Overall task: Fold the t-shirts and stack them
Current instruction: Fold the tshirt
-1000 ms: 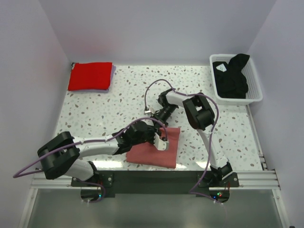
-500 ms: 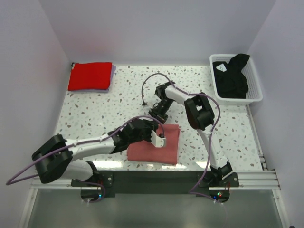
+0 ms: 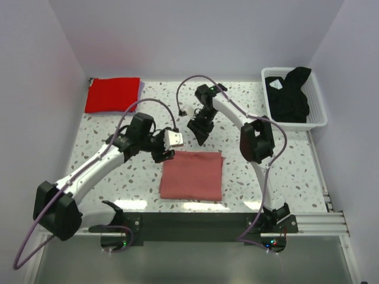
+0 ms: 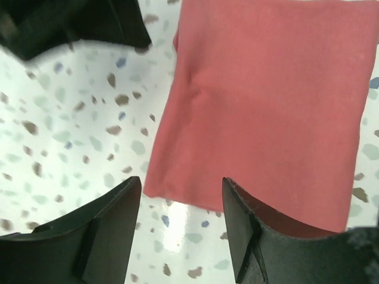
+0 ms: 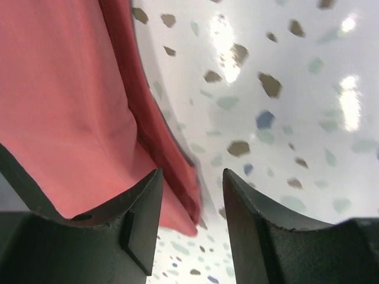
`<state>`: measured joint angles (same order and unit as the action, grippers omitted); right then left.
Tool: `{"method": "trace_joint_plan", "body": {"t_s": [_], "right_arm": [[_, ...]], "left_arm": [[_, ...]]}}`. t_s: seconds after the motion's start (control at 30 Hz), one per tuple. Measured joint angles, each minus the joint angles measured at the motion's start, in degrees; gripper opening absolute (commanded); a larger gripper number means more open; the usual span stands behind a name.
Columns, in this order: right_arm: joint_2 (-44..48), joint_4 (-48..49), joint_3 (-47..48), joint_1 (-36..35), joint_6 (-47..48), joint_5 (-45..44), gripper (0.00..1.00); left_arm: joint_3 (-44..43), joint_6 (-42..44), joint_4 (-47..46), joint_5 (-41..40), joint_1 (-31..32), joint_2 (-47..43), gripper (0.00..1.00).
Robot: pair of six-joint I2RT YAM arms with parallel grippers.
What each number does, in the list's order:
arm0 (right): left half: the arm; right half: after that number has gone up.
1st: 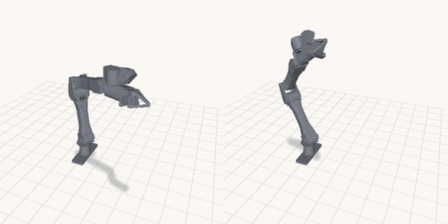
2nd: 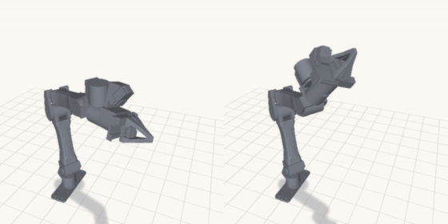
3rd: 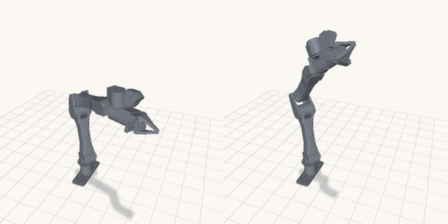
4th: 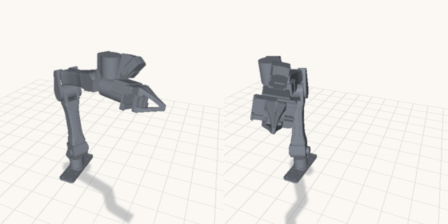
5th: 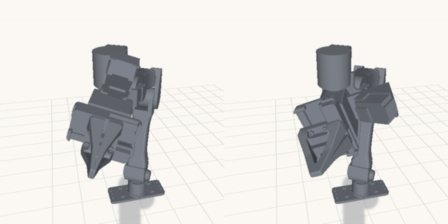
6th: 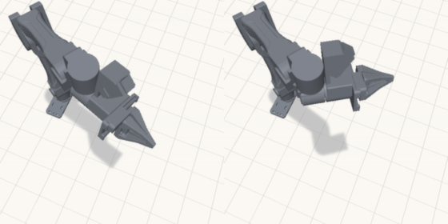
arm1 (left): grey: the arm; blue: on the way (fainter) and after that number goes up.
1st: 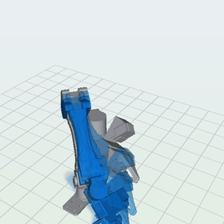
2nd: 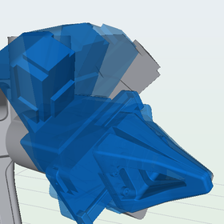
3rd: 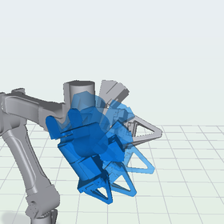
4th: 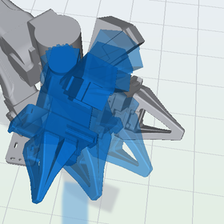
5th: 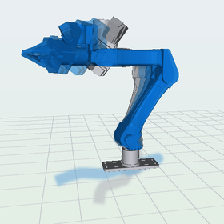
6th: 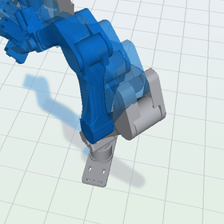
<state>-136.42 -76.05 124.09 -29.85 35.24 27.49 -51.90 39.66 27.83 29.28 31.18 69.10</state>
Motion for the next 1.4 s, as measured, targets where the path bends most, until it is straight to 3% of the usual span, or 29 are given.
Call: {"method": "trace_joint_plan", "body": {"t_s": [0.23, 0.37, 0.63, 0.77, 1.0, 1.23, 1.33, 1.4], "right_arm": [[8.8, 0.5, -4.8, 9.0, 3.3, -0.6, 0.5], [13.2, 0.0, -13.3, 11.9, 4.4, 0.1, 0.52], [12.3, 0.9, -22.1, 8.8, 4.4, 2.1, 0.56], [11.8, 2.1, -22.4, 8.7, 4.4, 2.3, 0.56], [11.8, 2.3, -23.2, 8.2, 4.9, 2.6, 0.49], [11.2, 1.8, -23.8, 7.3, 6.2, 3.5, 0.47], [11.0, 2.0, -24.3, 7.3, 6.4, 3.3, 0.37], [10.9, 2.1, -24.4, 7.3, 6.6, 3.1, 0.25]], "left_arm": [[-13.7, -1.7, 10.8, 9.2, -11.8, 20.9, 0.66], [-19.9, -1.0, 14.5, 9.9, -12.9, 30.1, 0.67], [-28.2, 0.7, 19.2, 10.5, -13.1, 41.4, 0.65], [-28.2, 2.0, 20.7, 9.9, -13.1, 43.9, 0.64], [-27.6, 3.8, 21.5, 9.0, -13.2, 44.1, 0.52], [-27.0, 4.8, 22.4, 8.7, -13.8, 44.1, 0.5], [-27.0, 5.0, 22.8, 8.8, -14.2, 44.1, 0.43], [-27.0, 5.1, 23.1, 8.9, -14.4, 44.1, 0.32]]}}
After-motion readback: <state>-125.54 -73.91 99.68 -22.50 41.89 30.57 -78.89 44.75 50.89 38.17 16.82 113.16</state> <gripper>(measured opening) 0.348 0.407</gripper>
